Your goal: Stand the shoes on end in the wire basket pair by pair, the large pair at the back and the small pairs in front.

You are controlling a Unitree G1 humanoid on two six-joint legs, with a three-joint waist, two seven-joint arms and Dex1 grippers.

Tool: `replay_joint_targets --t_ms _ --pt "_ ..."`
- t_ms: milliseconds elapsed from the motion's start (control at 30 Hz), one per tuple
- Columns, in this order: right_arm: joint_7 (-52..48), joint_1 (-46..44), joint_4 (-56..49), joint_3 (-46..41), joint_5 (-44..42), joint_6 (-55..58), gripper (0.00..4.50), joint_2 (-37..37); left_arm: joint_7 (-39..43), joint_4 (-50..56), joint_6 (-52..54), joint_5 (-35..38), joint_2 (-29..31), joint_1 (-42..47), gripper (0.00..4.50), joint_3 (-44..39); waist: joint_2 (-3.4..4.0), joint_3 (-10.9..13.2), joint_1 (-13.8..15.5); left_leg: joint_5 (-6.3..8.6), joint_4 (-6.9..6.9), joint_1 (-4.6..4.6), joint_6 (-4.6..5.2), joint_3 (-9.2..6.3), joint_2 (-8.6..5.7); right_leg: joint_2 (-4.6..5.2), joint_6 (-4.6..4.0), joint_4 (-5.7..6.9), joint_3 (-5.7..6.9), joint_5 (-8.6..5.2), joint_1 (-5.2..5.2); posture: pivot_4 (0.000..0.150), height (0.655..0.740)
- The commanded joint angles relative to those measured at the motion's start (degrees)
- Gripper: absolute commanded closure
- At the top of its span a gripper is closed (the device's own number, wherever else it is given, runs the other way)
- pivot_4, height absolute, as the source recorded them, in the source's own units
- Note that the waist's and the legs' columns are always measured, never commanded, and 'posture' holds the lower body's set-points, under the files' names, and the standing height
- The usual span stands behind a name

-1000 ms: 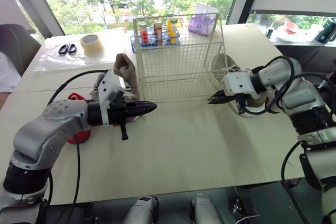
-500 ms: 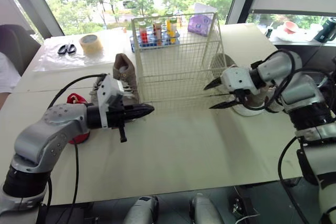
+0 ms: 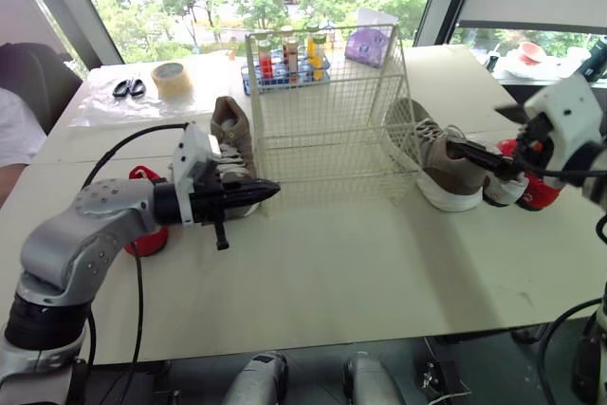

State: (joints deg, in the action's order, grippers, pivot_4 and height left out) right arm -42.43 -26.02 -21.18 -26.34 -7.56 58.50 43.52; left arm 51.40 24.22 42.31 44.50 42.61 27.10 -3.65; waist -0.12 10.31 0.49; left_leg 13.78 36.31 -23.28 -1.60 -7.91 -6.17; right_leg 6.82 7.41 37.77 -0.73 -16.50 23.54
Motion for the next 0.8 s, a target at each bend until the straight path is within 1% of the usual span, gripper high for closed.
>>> replay_joint_targets --t_ms 33,200,400,600,800 --pt "5.82 0.77 -0.46 -3.64 -1.06 2.80 0.05 -2.58 1.23 -1.14 -0.18 0.09 -0.32 2.23 4.50 0.64 0.00 0.00 -0.09 0.00 0.00 0.01 0.00 0.00 0.00 -0.01 0.00 0.03 -0.01 0.01 0.00 0.150 0.7400" --pt "6.55 2.37 1.37 -4.22 -6.23 2.41 0.05 -5.87 1.35 -1.26 0.24 0.14 -0.35 3.43 4.50 0.90 0.00 0.00 -0.40 -0.01 -0.01 0.05 0.01 0.04 0.01 -0.02 0.00 0.11 -0.04 0.01 0.01 0.150 0.7400" --pt "7.44 4.02 6.66 -1.61 -8.13 -2.88 0.05 -6.52 0.00 0.39 0.81 0.30 -0.33 2.59 4.50 0.41 0.00 0.00 -1.12 -0.01 0.02 0.05 0.01 0.06 0.00 -0.02 0.00 0.11 -0.06 0.01 -0.01 0.150 0.7400" --pt "8.76 2.23 14.45 2.64 -8.02 -9.29 0.05 -6.95 -1.15 1.33 1.28 0.56 -0.56 2.26 4.50 0.14 0.00 0.00 -1.46 -0.01 0.00 0.10 0.01 0.07 0.02 -0.04 0.00 0.13 -0.08 0.01 -0.01 0.150 0.7400" --pt "10.28 -2.17 21.99 6.36 -8.29 -14.97 0.05 -8.52 -2.04 1.81 1.36 0.77 -0.69 1.84 4.50 -0.12 0.00 0.00 -1.41 -0.02 0.00 0.11 0.00 0.09 0.02 -0.05 0.00 0.15 -0.12 0.01 0.00 0.150 0.7400"
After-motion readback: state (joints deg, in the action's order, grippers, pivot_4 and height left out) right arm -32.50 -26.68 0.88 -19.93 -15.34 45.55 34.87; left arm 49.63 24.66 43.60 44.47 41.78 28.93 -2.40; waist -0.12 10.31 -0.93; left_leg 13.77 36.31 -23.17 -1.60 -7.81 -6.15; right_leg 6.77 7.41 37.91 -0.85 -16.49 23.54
